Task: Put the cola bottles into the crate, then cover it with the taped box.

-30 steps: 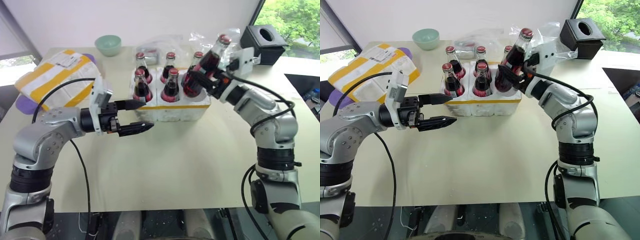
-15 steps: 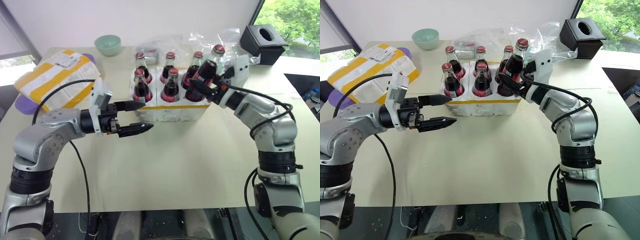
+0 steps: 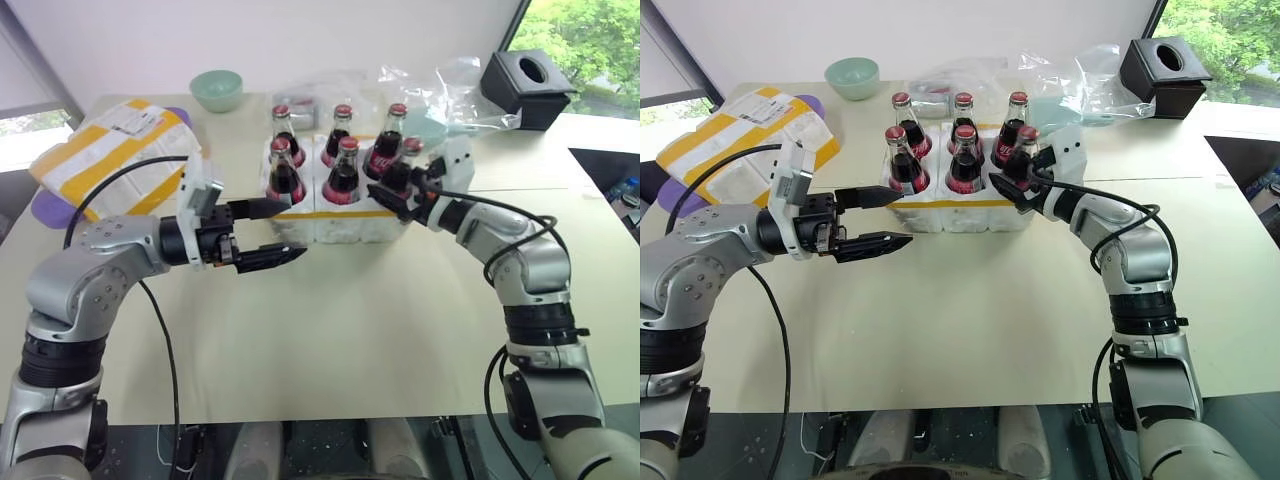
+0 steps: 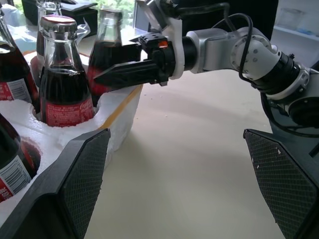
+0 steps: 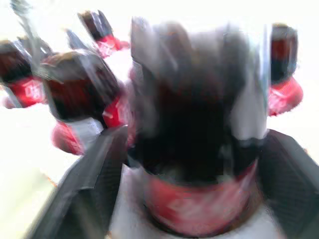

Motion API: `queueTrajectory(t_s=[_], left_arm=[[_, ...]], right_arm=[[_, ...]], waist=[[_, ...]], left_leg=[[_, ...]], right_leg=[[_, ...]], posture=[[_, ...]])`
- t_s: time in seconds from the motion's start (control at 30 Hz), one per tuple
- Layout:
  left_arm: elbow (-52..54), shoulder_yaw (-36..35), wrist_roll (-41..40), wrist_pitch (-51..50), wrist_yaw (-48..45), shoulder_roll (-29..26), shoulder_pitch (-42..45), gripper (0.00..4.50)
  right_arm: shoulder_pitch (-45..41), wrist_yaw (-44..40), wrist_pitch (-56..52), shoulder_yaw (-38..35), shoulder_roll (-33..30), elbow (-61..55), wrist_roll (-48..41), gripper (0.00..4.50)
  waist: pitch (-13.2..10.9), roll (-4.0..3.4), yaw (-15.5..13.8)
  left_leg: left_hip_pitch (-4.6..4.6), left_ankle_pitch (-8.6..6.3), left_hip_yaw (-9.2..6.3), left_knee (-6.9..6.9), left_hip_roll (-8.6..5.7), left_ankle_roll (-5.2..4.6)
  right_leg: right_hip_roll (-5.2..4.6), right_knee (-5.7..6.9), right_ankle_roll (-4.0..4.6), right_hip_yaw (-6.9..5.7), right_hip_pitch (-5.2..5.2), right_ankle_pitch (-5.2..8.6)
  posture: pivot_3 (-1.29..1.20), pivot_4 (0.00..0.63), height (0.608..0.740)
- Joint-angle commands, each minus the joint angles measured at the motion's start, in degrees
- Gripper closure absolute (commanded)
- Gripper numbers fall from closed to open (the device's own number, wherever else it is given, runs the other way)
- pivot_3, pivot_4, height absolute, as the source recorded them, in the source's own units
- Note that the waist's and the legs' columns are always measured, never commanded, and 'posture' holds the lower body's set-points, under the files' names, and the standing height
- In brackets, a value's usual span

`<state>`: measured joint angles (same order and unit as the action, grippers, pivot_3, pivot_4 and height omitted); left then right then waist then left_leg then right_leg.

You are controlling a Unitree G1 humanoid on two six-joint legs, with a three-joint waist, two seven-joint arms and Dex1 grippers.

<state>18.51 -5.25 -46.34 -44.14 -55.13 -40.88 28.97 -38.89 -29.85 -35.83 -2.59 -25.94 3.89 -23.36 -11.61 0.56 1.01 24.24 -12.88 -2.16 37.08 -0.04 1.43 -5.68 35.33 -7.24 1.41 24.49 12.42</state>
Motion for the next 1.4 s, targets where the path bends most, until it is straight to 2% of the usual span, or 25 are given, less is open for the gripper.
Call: queueTrajectory(t_s=[0.03, 0.2, 0.4, 0.6, 0.73, 0.83, 0.97, 1.17, 1.4], left_arm=[[1.3, -0.8, 0.2, 1.3, -0.1, -0.4, 0.3, 0.0], [1.8, -3.9, 0.7, 1.8, 1.8, -1.4, -2.1, 0.0], [-2.1, -12.5, 9.7, 7.1, 11.3, -4.8, -6.1, 0.0], [-5.8, -12.9, 28.7, 19.9, 16.1, -13.2, -15.2, 0.0], [-11.1, -12.0, 41.0, 29.1, 18.3, -18.7, -23.6, 0.0], [-18.4, -10.7, 48.7, 34.2, 22.7, -20.7, -25.8, 0.0], [-27.3, -7.5, 55.9, 39.5, 26.4, -22.3, -24.6, 0.0], [-47.3, 0.8, 65.7, 51.0, 35.9, -22.3, -12.5, 0.0], [-62.5, 5.8, 69.6, 57.0, 41.4, -20.4, -0.7, 0.0]], right_arm=[[-0.8, -0.5, 0.7, -1.2, -0.3, 0.4, 0.5, 0.06], [2.7, -4.4, -1.6, -4.1, -5.2, -7.1, -2.1, 0.06], [9.7, -14.1, -7.0, -15.4, -18.0, -17.4, -12.0, 0.06], [16.1, -17.9, -15.7, -25.7, -25.2, -26.8, -24.5, 0.06], [17.6, -16.3, -17.0, -26.2, -26.4, -33.1, -28.3, 0.06], [16.9, -15.6, -16.6, -25.3, -26.0, -33.9, -30.1, 0.06], [15.1, -14.5, -16.8, -24.1, -26.7, -34.7, -32.2, 0.06], [13.8, -17.3, -18.7, -26.5, -31.2, -37.2, -41.8, 0.06], [14.3, -15.9, -18.2, -27.2, -34.9, -37.8, -44.9, 0.06]], waist=[[0.0, 0.01, 0.0], [0.0, 0.0, -0.2], [0.0, 0.01, -0.2], [0.0, 0.03, 0.1], [0.0, 0.03, 0.1], [0.0, 0.04, -0.2], [0.0, 0.11, -0.5], [0.1, 0.18, -0.5], [0.2, 0.39, -0.4]], left_leg=[[-0.01, 0.0, 0.0, 0.0, 0.0, 0.0], [-0.01, 0.0, -0.01, 0.0, 0.0, 0.0], [0.01, -0.01, -0.02, -0.02, 0.0, -0.01], [-0.12, -0.01, 0.06, -0.09, 0.06, 0.0], [-0.11, -0.02, 0.13, -0.09, 0.11, 0.01], [-0.11, -0.03, 0.15, -0.07, 0.15, 0.02], [0.0, -0.04, 0.17, -0.06, 0.17, 0.03], [0.13, -0.03, 0.19, -0.08, 0.15, 0.03], [0.1, -0.03, 0.23, -0.05, 0.15, 0.02]], right_leg=[[0.0, 0.01, 0.0, 0.0, -0.01, 0.0], [0.0, 0.02, 0.0, 0.0, -0.02, 0.0], [0.0, -0.05, 0.02, -0.01, -0.01, 0.01], [0.0, -0.05, 0.22, 0.0, -0.04, 0.13], [0.0, -0.11, 0.28, 0.01, -0.03, 0.13], [0.0, -0.16, 0.35, 0.0, -0.01, 0.09], [-0.06, -0.23, 0.37, -0.01, 0.05, 0.08], [-0.1, -0.2, 0.33, -0.05, 0.18, 0.05], [-0.1, -0.18, 0.14, -0.05, 0.15, -0.06]], posture=[[0.0, 0.15, 0.739], [0.0, 0.15, 0.739], [0.0, 0.15, 0.739], [0.0, 0.15, 0.739], [0.0, 0.15, 0.739], [0.0, 0.15, 0.739], [0.0, 0.15, 0.739], [0.0, 0.15, 0.739], [0.0, 0.15, 0.739]])
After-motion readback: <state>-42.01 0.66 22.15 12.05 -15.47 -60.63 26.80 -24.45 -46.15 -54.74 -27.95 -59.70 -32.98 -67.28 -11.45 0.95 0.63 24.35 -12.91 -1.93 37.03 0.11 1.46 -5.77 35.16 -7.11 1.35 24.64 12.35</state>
